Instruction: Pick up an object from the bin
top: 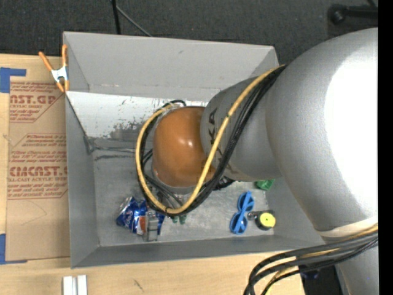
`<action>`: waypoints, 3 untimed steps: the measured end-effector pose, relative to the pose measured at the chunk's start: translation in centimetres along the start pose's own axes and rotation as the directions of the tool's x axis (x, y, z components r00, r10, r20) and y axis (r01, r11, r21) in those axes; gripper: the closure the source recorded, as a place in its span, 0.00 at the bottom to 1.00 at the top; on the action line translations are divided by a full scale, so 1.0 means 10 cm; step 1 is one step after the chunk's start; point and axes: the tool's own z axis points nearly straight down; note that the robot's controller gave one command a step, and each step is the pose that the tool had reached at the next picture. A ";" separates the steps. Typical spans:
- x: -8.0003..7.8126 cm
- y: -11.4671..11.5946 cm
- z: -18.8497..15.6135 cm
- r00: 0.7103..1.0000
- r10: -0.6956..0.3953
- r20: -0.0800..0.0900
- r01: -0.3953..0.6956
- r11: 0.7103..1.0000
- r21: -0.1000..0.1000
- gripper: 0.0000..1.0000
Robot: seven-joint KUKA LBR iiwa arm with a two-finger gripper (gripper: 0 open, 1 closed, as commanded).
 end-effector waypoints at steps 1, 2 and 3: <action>0.11 -0.05 -0.22 0.991 0.136 -0.002 -0.136 0.991 0.000 0.00; 0.07 -0.09 0.33 0.925 0.379 -0.005 -0.379 0.925 0.003 0.00; 0.07 -0.08 0.33 0.925 0.379 -0.006 -0.379 0.925 0.002 0.00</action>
Offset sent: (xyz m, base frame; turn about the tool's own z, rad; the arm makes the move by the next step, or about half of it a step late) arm -0.0110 -0.0062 0.0215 0.1366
